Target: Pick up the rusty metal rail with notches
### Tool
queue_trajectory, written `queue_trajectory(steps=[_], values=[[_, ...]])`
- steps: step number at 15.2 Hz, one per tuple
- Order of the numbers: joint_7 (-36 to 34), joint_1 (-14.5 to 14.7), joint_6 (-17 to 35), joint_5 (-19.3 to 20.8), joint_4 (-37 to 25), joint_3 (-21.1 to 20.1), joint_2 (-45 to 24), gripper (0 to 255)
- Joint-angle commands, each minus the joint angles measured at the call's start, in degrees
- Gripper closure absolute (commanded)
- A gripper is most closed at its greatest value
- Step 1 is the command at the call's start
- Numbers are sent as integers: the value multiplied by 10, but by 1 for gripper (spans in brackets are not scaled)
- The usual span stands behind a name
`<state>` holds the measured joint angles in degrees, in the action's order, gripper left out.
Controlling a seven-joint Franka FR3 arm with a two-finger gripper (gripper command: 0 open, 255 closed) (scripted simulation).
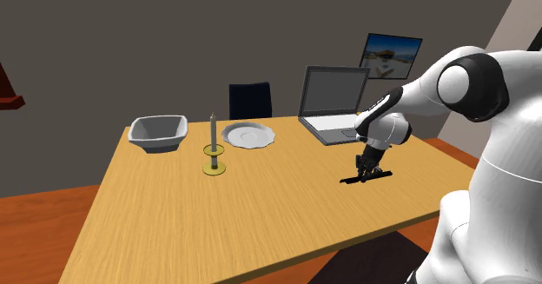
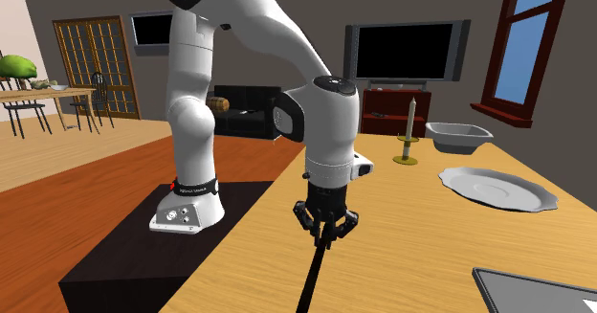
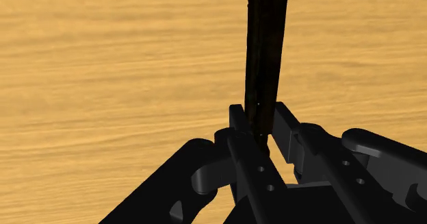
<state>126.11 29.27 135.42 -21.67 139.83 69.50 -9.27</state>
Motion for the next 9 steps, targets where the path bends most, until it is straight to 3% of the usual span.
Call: queue_trajectory(steps=[1,5,7,9], values=[[-13,11,-3,18,1,12,12,255],[-99,60,-17,132,0,67,94,255],[-150,55,-29,199,-3,63,144,255],[-180,28,-45,238,-8,35,175,255]])
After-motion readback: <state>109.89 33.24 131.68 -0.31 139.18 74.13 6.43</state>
